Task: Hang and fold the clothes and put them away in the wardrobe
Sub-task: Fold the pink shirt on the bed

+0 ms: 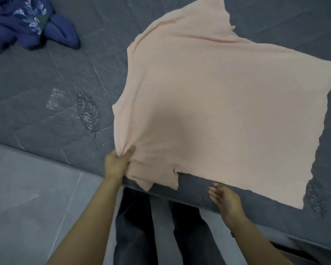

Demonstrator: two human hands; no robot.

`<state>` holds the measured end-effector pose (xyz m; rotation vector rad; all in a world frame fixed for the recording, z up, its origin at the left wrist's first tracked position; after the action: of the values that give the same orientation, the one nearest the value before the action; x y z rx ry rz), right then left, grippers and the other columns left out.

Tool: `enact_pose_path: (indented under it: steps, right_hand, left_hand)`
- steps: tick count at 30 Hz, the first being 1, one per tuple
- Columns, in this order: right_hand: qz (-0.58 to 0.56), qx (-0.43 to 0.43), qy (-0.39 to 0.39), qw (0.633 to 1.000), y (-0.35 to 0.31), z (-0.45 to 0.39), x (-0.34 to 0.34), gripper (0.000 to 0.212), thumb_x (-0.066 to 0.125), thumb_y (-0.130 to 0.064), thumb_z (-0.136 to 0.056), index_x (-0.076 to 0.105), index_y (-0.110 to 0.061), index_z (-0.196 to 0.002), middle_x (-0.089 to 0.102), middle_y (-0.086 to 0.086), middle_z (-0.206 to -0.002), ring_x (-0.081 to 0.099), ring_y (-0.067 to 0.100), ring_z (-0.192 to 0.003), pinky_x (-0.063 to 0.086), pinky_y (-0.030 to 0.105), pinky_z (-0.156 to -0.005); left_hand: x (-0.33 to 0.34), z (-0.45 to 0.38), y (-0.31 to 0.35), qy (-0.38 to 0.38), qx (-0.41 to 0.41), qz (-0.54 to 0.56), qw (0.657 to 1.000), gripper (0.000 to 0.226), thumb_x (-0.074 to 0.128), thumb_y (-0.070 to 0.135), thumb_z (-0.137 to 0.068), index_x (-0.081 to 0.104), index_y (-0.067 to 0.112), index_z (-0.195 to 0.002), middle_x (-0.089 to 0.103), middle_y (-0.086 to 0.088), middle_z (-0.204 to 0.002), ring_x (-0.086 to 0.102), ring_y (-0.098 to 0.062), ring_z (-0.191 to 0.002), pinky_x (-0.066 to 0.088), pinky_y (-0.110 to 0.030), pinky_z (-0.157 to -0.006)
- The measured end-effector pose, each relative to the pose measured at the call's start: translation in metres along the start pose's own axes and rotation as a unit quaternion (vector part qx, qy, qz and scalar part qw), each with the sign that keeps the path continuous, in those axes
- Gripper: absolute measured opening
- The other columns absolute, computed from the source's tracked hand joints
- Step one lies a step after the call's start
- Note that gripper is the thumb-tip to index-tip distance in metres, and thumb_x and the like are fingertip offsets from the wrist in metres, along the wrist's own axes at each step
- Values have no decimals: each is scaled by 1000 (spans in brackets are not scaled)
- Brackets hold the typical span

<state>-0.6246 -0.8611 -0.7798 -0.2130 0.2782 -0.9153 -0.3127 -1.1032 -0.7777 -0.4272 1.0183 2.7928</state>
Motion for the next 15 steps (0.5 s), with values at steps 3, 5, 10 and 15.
enact_pose_path:
  steps: [3, 5, 10, 15]
  right_hand:
    - [-119, 42, -40, 991, 8, -3, -34, 32, 40, -15, -104, 47, 0, -132, 59, 16, -120, 54, 28, -117, 39, 37, -105]
    - [-206, 32, -41, 977, -4, -10, -58, 24, 49, -20, -100, 56, -5, -118, 60, 11, -118, 57, 24, -113, 41, 36, -103]
    - [-365, -14, -17, 931, -53, -34, -96, 9, 65, -27, -90, 68, -20, -96, 64, 5, -120, 61, 19, -112, 45, 32, -106]
    - [-428, -39, 3, 903, -76, -50, -126, 38, 60, -33, -94, 61, -20, -130, 63, -4, -129, 60, 11, -120, 45, 27, -104]
  left_hand:
    - [-14, -2, 4, 56, 16, 76, 995, 20, 77, 23, -83, 68, 8, -94, 68, -3, -90, 61, -18, -83, 51, -30, -78]
    - [-18, -1, 2, 73, 31, 69, 994, 18, 74, 24, -86, 64, 10, -91, 66, -4, -92, 59, -18, -85, 49, -30, -77]
    - [-1, 13, -21, 15, 0, -15, 1000, 37, 82, 36, -76, 67, 14, -101, 69, 8, -96, 63, -6, -87, 47, -21, -73]
    - [22, 35, -21, 8, 20, -17, 1000, 20, 78, 30, -82, 69, 15, -93, 69, 7, -90, 64, -9, -83, 48, -21, -74]
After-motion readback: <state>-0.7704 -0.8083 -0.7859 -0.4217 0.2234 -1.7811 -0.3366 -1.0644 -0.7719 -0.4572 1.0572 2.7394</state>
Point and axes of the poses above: each hand's wrist, its own z-axis away from the middle knuckle, its own x-axis out of the palm, y = z × x, the point moved 10 cm from there along -z, towards the middle knuckle
